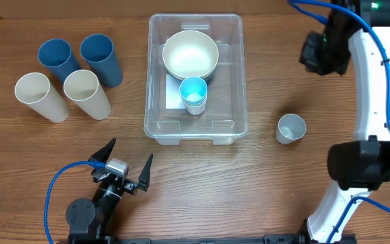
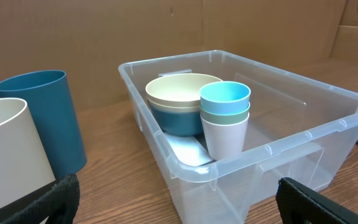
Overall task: Pack container
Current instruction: 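Stack the light-blue cup into the mint cup and release, then grasp the grey cup with the right gripper and lift it, then carry the grey cup over the cup stack and lower it in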
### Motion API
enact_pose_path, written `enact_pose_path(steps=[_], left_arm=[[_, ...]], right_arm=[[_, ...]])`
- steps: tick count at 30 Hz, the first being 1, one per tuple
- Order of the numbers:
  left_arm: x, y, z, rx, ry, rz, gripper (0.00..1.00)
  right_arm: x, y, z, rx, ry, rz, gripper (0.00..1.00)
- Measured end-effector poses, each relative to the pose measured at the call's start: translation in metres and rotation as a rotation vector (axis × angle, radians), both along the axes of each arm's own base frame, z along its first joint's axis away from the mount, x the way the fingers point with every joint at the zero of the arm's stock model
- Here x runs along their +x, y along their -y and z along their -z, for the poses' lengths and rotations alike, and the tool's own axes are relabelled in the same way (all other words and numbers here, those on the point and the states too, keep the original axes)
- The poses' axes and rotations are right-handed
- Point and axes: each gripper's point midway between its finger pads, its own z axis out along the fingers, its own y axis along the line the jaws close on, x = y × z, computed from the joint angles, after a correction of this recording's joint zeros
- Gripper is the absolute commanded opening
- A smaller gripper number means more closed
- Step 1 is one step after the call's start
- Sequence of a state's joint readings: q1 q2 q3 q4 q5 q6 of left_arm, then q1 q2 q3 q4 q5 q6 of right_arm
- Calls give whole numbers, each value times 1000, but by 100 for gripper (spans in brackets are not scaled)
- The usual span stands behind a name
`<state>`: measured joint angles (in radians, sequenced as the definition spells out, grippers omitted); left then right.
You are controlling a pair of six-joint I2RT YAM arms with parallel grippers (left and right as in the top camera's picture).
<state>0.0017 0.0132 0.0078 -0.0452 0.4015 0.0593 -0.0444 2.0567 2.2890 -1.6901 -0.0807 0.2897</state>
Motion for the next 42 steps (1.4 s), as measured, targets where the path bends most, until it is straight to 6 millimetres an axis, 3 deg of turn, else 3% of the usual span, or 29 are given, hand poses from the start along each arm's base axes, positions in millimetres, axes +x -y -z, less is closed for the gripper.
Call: enact_pose_path(steps=[1,4,8,13,17,19,21,23,28,30,32,34,36,38,39,41,42], left_arm=[[0,0,0,0,0,0,100],[0,0,0,0,0,0,100],[0,0,0,0,0,0,100],[0,0,0,0,0,0,100],[0,0,0,0,0,0,100],[0,0,0,0,0,0,100],[0,0,0,0,0,0,100],[0,0,0,0,0,0,100],[0,0,0,0,0,0,100],[0,0,0,0,0,-1,100],[0,0,0,0,2,-1,100],[0,0,0,0,0,-1,100],[0,0,0,0,0,0,100],[0,0,0,0,0,0,100],[0,0,0,0,0,0,100],[0,0,0,0,0,0,100],[0,0,0,0,0,0,100]], right_arm=[[-14,17,24,5,-95,37,8],[-39,30,61,19,-237,54,20],[-58,27,89,31,-334,34,38],[-83,23,126,46,-435,25,40],[-93,19,143,66,-461,17,36],[-96,18,154,71,-459,10,15],[-95,17,166,75,-433,2,4],[-98,15,173,84,-436,5,4],[-83,17,174,83,-359,7,4],[-71,23,165,78,-322,20,4],[-41,37,129,65,-221,43,4],[-3,45,71,40,-49,45,4],[13,38,21,39,64,22,4],[23,15,-22,53,176,-38,4],[25,-15,-41,76,222,-111,4],[22,-61,-50,111,241,-218,4],[14,-97,-51,130,236,-304,4]])
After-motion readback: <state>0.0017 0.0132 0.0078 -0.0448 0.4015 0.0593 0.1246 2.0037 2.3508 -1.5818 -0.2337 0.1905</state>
